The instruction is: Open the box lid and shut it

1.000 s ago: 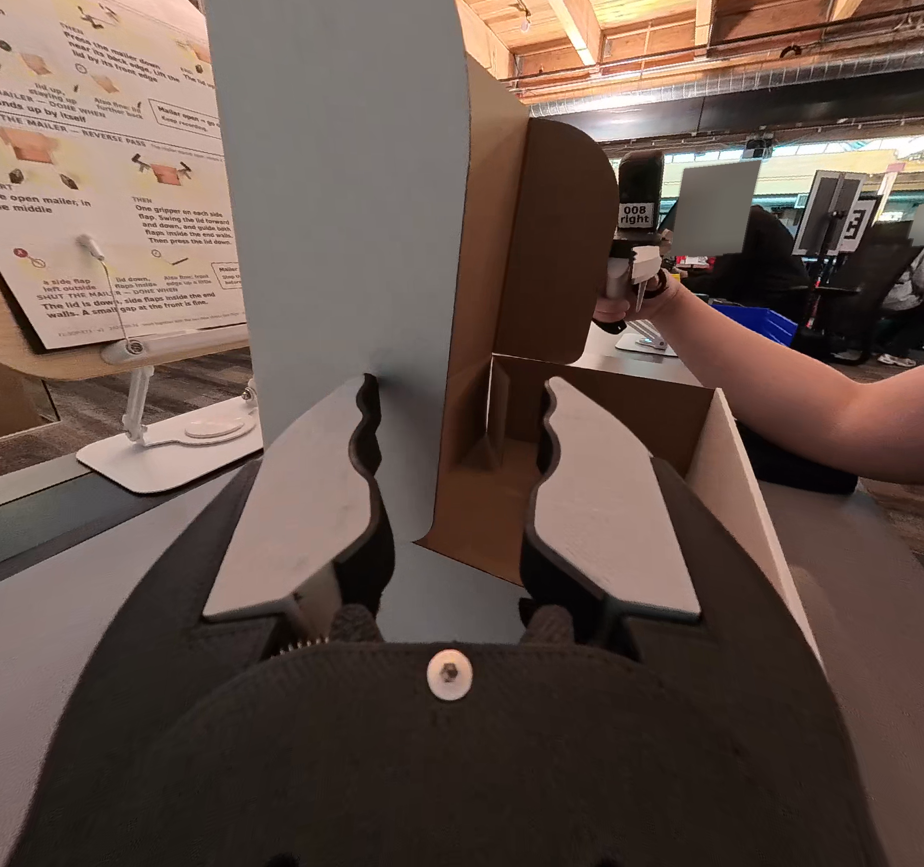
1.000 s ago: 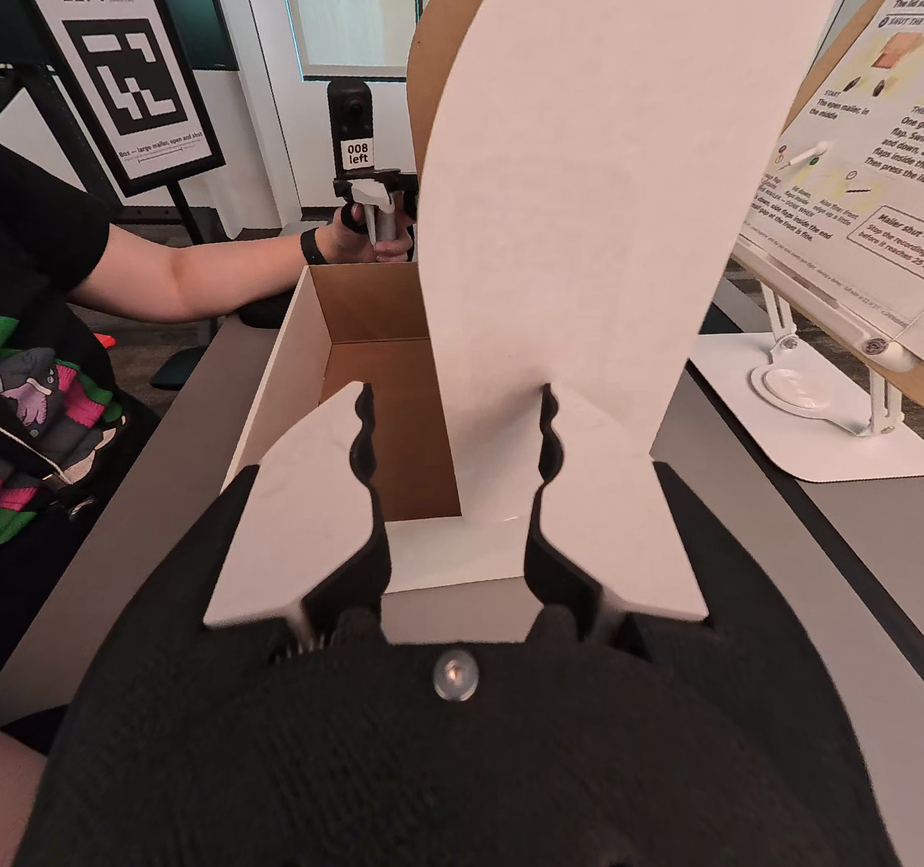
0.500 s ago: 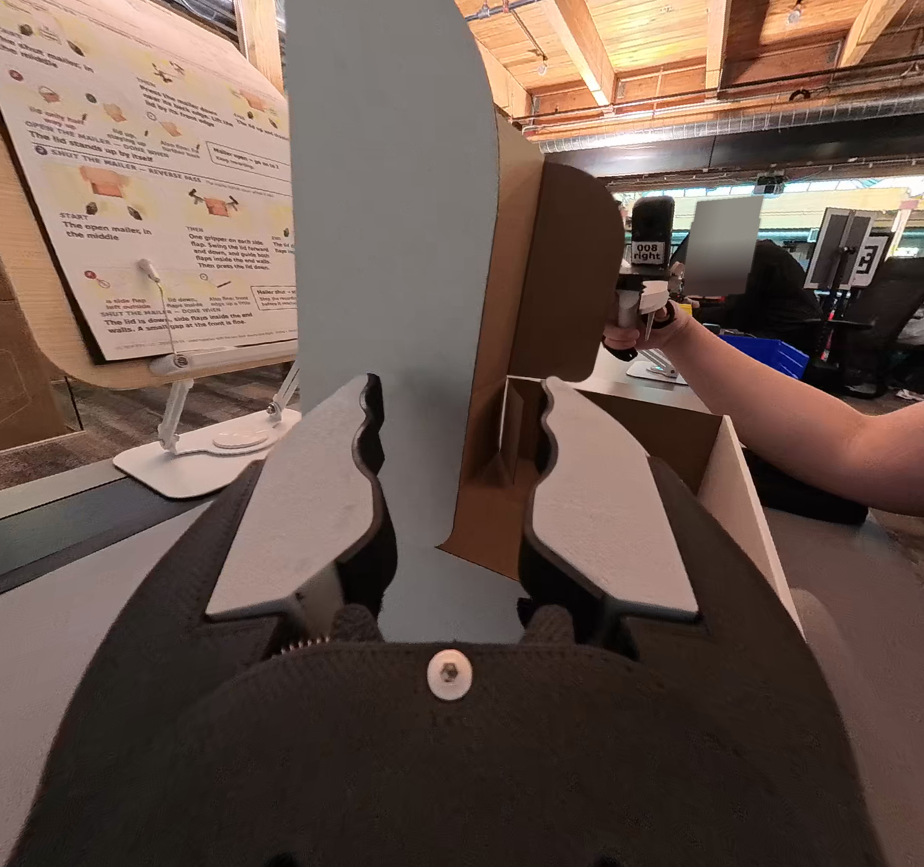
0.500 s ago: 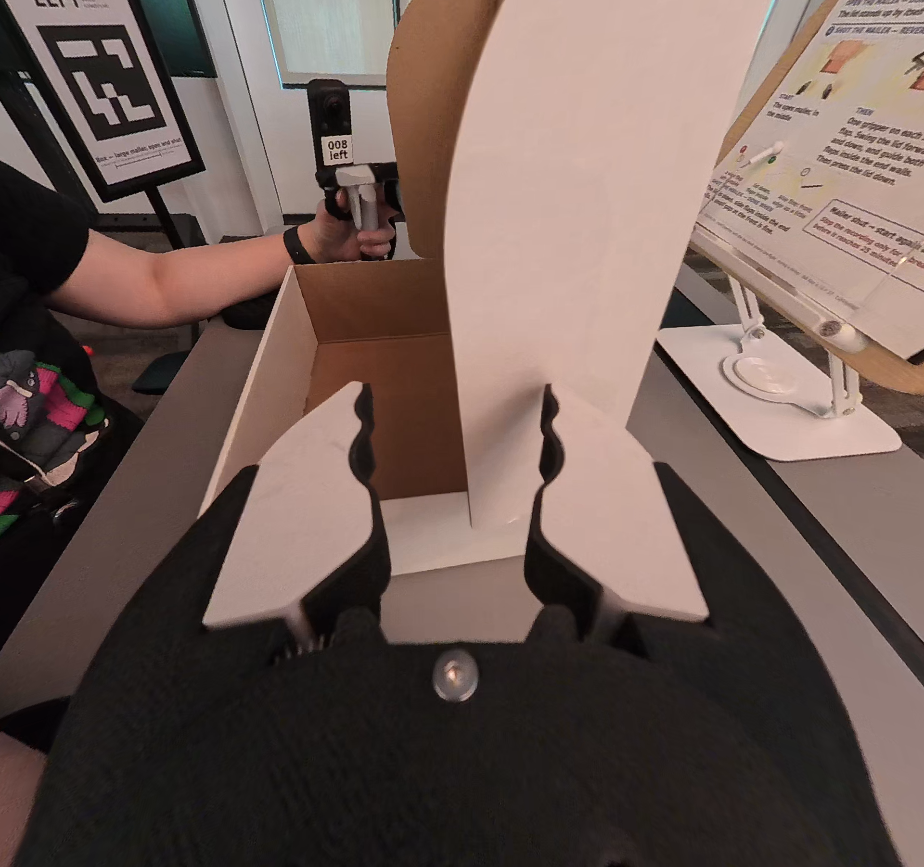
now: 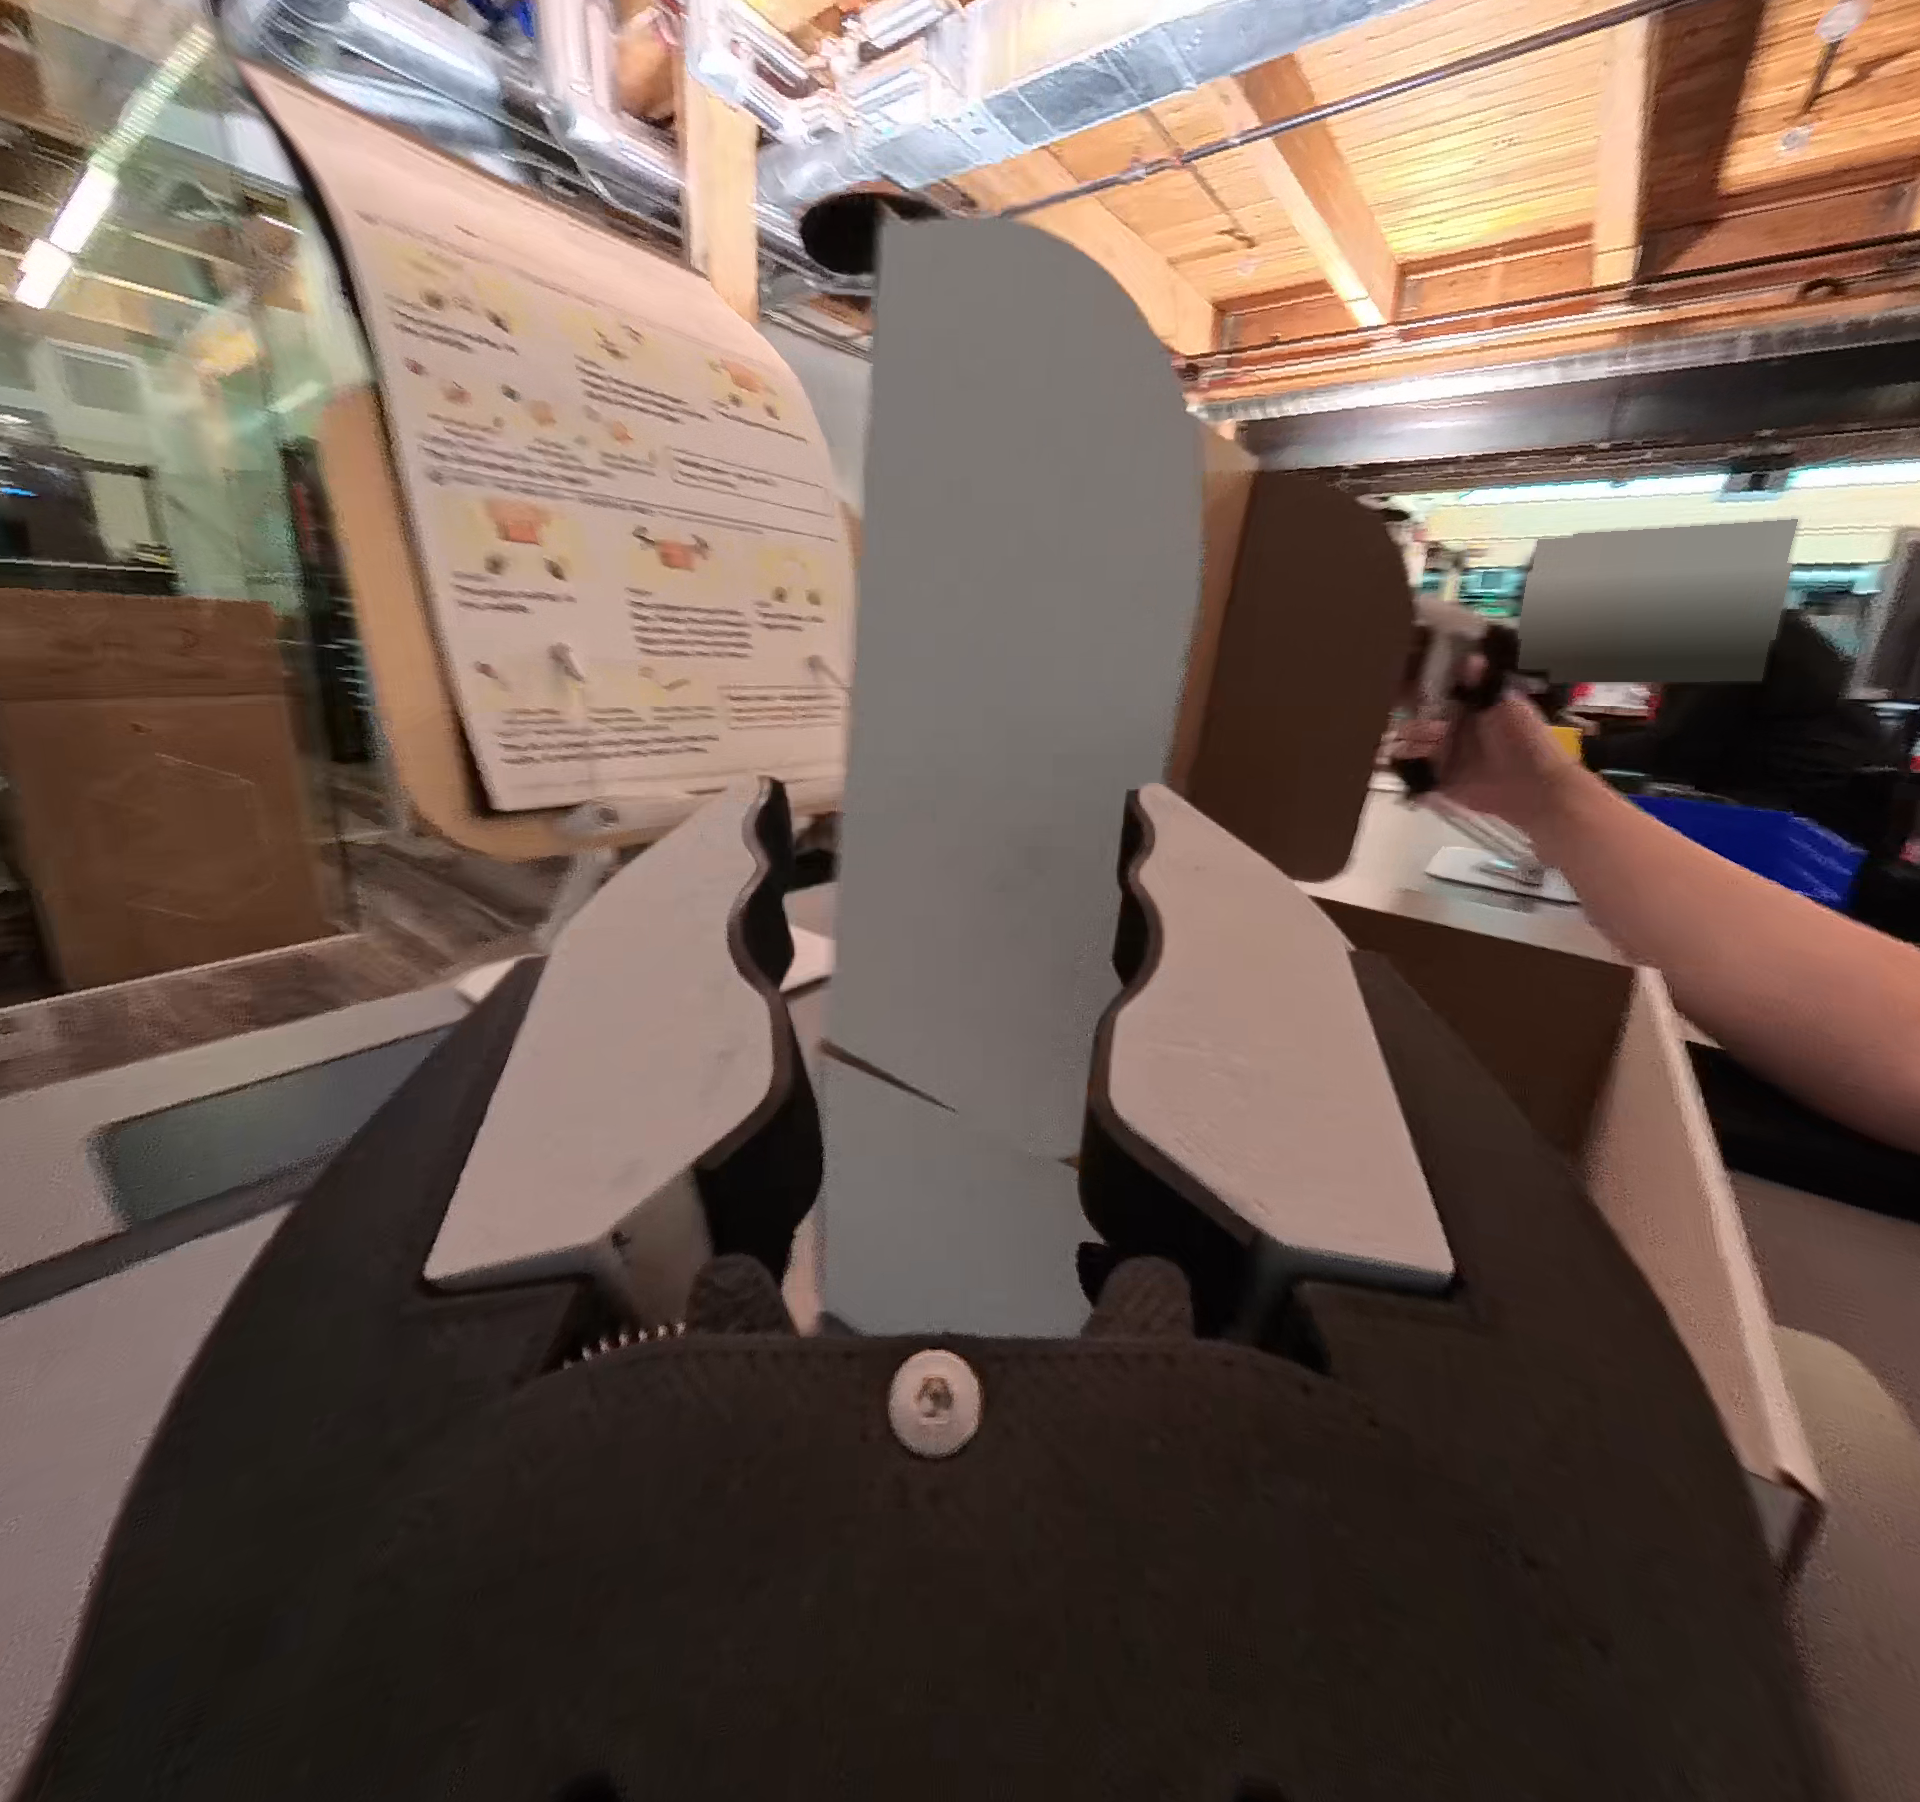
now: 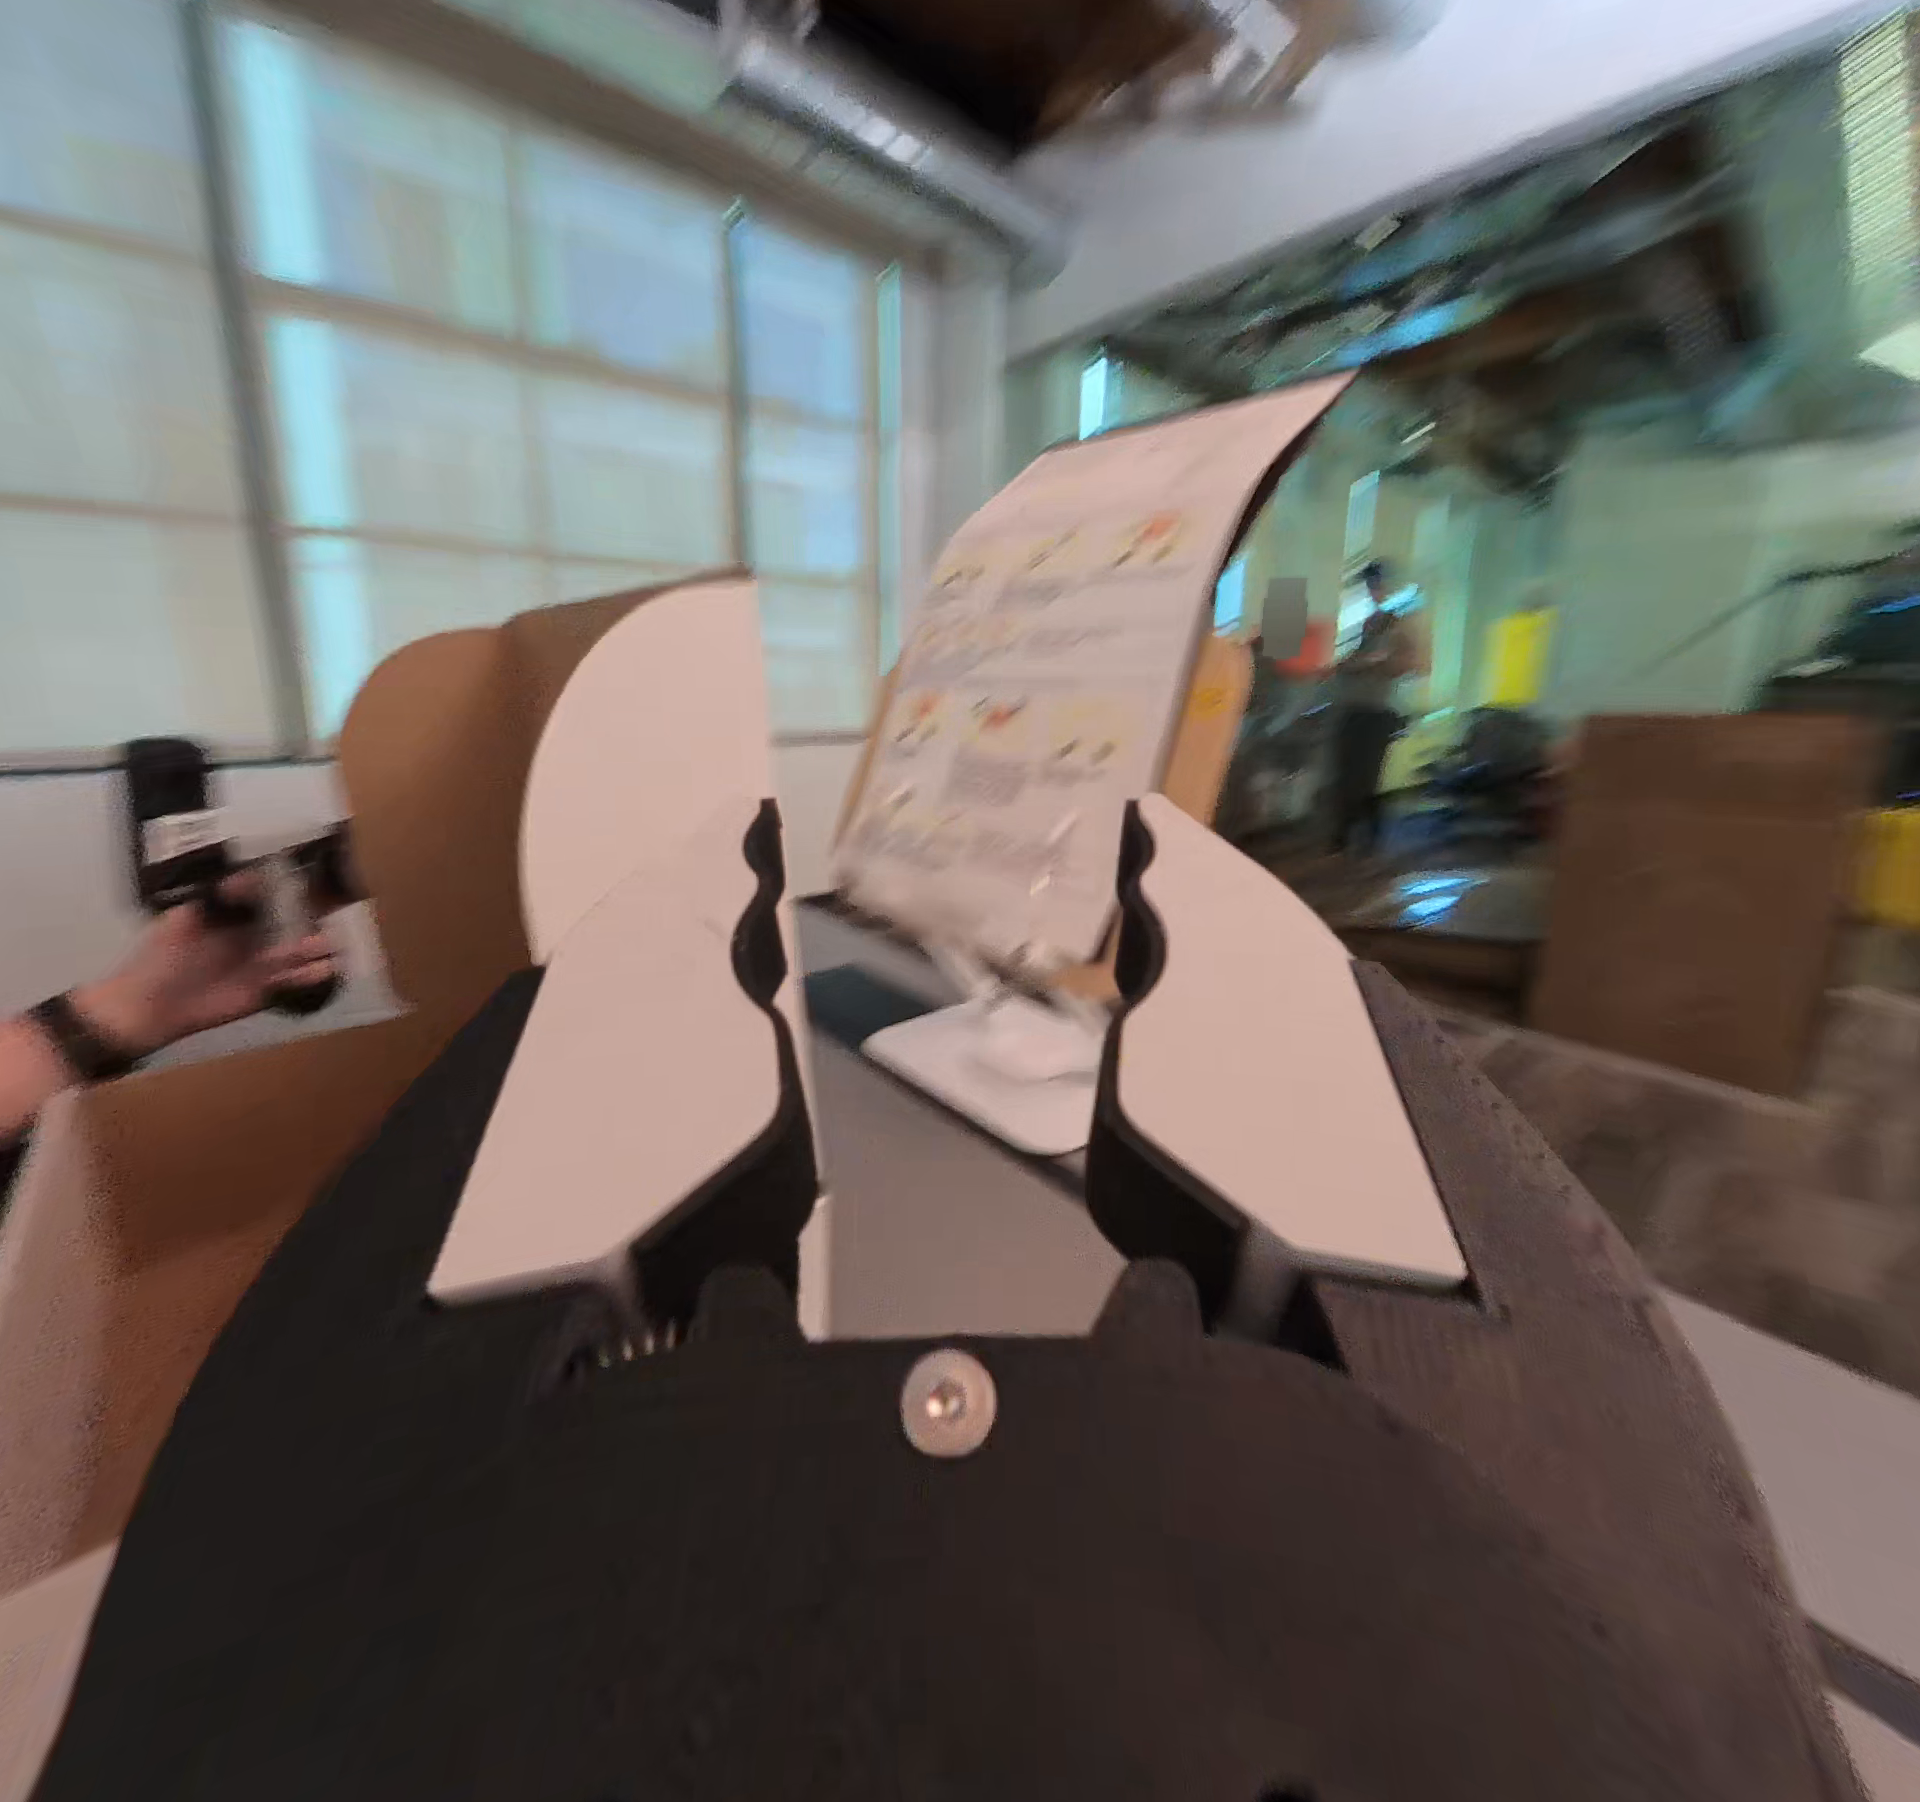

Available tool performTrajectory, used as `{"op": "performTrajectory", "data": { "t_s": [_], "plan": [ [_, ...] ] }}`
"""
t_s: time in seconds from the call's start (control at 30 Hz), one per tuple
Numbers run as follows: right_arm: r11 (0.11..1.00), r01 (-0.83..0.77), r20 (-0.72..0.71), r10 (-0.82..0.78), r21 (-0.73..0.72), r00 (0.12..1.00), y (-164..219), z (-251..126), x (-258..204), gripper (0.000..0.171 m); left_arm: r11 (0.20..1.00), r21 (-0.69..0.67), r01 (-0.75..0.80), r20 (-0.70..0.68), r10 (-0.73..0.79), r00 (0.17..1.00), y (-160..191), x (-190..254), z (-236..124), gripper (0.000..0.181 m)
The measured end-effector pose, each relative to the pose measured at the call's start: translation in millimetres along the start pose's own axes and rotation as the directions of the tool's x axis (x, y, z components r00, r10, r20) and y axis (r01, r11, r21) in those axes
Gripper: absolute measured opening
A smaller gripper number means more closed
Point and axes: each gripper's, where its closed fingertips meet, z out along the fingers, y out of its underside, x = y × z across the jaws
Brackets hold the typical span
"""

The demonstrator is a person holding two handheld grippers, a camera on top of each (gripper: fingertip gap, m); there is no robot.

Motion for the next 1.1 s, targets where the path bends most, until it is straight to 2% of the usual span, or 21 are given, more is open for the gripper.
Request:
{"op": "performTrajectory", "data": {
  "t_s": [0.07, 0.13, 0.27, 0.37, 0.5, 0.63, 0.73, 0.83, 0.93, 1.0, 1.1],
  "plan": [
    [0.995, 0.097, -0.166, -0.092, 0.018, 0.982, -17.4, -12.1, 17.4, 0.06, 1.0, 0.022, -0.02, 0.053, 0.019, 0.998, -24.1, -16.7, -5.4, 0.06],
    [0.976, 0.21, -0.337, -0.218, -0.061, 0.916, -22.4, -24.4, 36.8, 0.06, 0.996, 0.068, -0.055, 0.072, 0.05, 0.996, -59.7, -24.7, -8.4, 0.06],
    [0.926, 0.316, -0.446, -0.377, -0.206, 0.812, -20.3, -30.7, 49.1, 0.06, 0.979, 0.112, -0.172, 0.172, 0.152, 0.973, -124.4, -46.4, -5.8, 0.055],
    [0.923, 0.301, -0.451, -0.38, -0.238, 0.808, -12.8, -23.2, 50.7, 0.06, 0.983, 0.089, -0.161, 0.216, 0.139, 0.967, -147.2, -64.5, 0.7, 0.055],
    [0.925, 0.306, -0.412, -0.374, -0.224, 0.831, -2.2, -10.8, 46.2, 0.056, 0.992, 0.02, -0.127, 0.215, 0.12, 0.969, -135.5, -77.1, 3.8, 0.058],
    [0.95, 0.294, -0.4, -0.31, -0.101, 0.863, -4.8, -6.7, 41.5, 0.048, 0.986, -0.055, -0.155, 0.152, 0.162, 0.975, -97.5, -78.6, 2.6, 0.052],
    [0.962, 0.268, -0.427, -0.268, -0.06, 0.864, -2.0, -10.8, 48.6, 0.042, 0.989, -0.125, -0.084, 0.11, 0.098, 0.989, -78.2, -83.0, 4.2, 0.049],
    [0.946, 0.299, -0.44, -0.322, -0.122, 0.838, 8.6, -12.6, 53.4, 0.036, 0.999, -0.005, 0.048, -0.007, -0.048, 0.999, -87.7, -70.6, 8.5, 0.04],
    [0.899, 0.392, -0.443, -0.438, -0.196, 0.783, 16.2, -9.9, 52.2, 0.026, 0.946, 0.143, 0.292, -0.225, -0.256, 0.94, -109.5, -57.5, 5.7, 0.035],
    [0.891, 0.406, -0.431, -0.453, -0.202, 0.78, 21.3, -3.9, 50.6, 0.023, 0.916, 0.198, 0.35, -0.318, -0.277, 0.907, -117.9, -54.3, 0.8, 0.029],
    [0.908, 0.369, -0.403, -0.419, -0.199, 0.814, 31.4, 5.5, 50.0, 0.022, 0.927, 0.216, 0.308, -0.303, -0.236, 0.923, -113.9, -58.0, 0.9, 0.023]
  ]
}}
